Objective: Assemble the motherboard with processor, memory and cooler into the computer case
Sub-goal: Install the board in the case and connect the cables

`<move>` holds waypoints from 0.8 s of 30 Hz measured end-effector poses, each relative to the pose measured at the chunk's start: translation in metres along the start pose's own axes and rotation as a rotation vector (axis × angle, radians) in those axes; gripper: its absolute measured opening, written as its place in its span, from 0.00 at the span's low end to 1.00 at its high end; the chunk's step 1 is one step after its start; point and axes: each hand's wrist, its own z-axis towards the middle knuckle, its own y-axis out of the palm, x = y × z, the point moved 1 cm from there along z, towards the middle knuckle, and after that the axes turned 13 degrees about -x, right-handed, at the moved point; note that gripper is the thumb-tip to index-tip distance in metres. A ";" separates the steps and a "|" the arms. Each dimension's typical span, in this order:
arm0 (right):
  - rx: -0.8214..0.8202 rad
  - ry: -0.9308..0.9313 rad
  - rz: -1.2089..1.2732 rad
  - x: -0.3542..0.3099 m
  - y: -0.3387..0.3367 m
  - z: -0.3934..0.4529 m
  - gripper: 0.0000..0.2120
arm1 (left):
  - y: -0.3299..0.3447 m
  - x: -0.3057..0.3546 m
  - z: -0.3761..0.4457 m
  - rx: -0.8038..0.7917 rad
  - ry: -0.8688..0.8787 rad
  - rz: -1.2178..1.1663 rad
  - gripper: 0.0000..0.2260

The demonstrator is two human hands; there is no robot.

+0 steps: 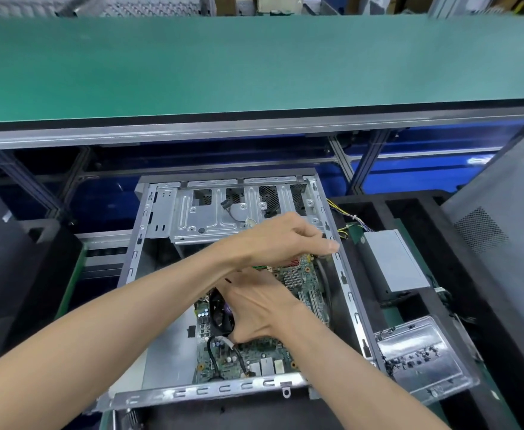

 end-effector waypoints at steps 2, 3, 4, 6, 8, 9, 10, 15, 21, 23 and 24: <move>0.007 -0.014 0.001 -0.001 -0.002 0.000 0.33 | -0.009 0.003 -0.004 0.119 -0.012 0.119 0.22; 0.013 -0.015 0.005 -0.001 -0.002 -0.001 0.33 | -0.015 0.003 -0.008 0.167 -0.016 0.149 0.21; 0.031 -0.023 -0.002 0.000 -0.003 -0.003 0.33 | -0.021 0.003 -0.013 0.197 -0.020 0.157 0.20; 0.078 -0.063 0.009 0.001 -0.004 -0.007 0.32 | -0.036 -0.002 -0.027 0.191 -0.036 0.191 0.17; 0.117 -0.087 0.010 0.001 -0.003 -0.009 0.31 | -0.048 -0.008 -0.042 0.115 -0.102 0.289 0.12; 0.126 -0.080 0.013 0.001 -0.004 -0.010 0.30 | -0.051 -0.010 -0.048 0.079 -0.135 0.348 0.11; 0.122 -0.077 0.022 0.001 -0.004 -0.010 0.29 | -0.052 -0.014 -0.054 0.066 -0.154 0.401 0.13; 0.098 -0.070 0.064 0.004 -0.004 -0.011 0.29 | -0.040 -0.051 -0.076 0.278 -0.279 0.502 0.27; 0.091 -0.067 0.070 0.006 0.000 -0.009 0.29 | -0.026 -0.088 -0.098 0.397 -0.551 0.598 0.07; 0.070 -0.047 0.074 0.006 0.003 -0.007 0.30 | -0.017 -0.096 -0.100 0.397 -0.687 0.617 0.05; 0.063 -0.036 0.067 0.005 0.004 -0.006 0.31 | -0.013 -0.099 -0.101 0.394 -0.734 0.616 0.04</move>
